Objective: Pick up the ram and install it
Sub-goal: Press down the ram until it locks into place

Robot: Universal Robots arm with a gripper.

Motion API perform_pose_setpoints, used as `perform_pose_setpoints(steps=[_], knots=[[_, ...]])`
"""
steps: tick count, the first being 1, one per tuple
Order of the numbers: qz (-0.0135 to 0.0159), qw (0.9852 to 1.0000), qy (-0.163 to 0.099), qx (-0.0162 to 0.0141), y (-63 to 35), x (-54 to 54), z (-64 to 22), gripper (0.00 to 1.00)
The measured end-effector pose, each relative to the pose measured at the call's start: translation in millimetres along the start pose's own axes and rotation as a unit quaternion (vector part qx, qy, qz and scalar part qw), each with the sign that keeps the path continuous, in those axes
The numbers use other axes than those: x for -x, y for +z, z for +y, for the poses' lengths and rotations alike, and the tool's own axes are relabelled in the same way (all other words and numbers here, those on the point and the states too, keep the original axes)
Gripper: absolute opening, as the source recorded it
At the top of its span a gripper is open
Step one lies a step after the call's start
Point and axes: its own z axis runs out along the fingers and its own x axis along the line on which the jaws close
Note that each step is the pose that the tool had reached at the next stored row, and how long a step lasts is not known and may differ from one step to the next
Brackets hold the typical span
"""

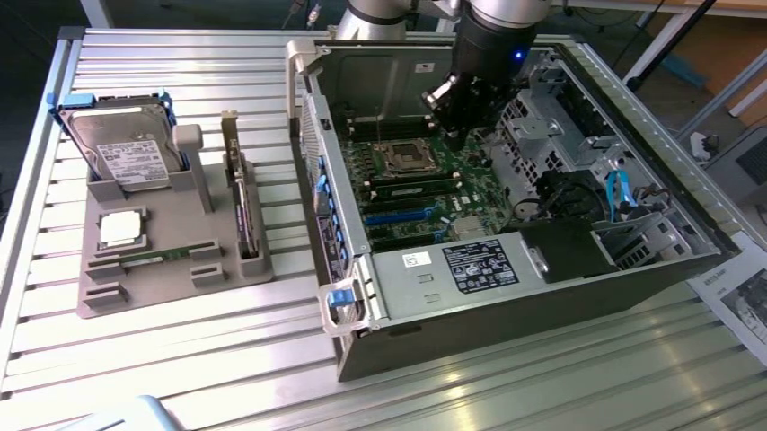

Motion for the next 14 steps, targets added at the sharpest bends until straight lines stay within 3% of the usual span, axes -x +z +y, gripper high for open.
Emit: perform_pose_setpoints(steps=[4,6,12,14], knots=[[0.0025,0.9990,0.046,-0.0019,0.1,0.0,0.0,0.10],[0.0043,0.9968,0.079,-0.0033,0.2,0.0,0.0,0.10],[0.0049,0.9966,0.082,-0.0031,0.2,0.0,0.0,0.10],[0.0091,0.9966,0.082,-0.0006,0.2,0.1,0.0,0.10]])
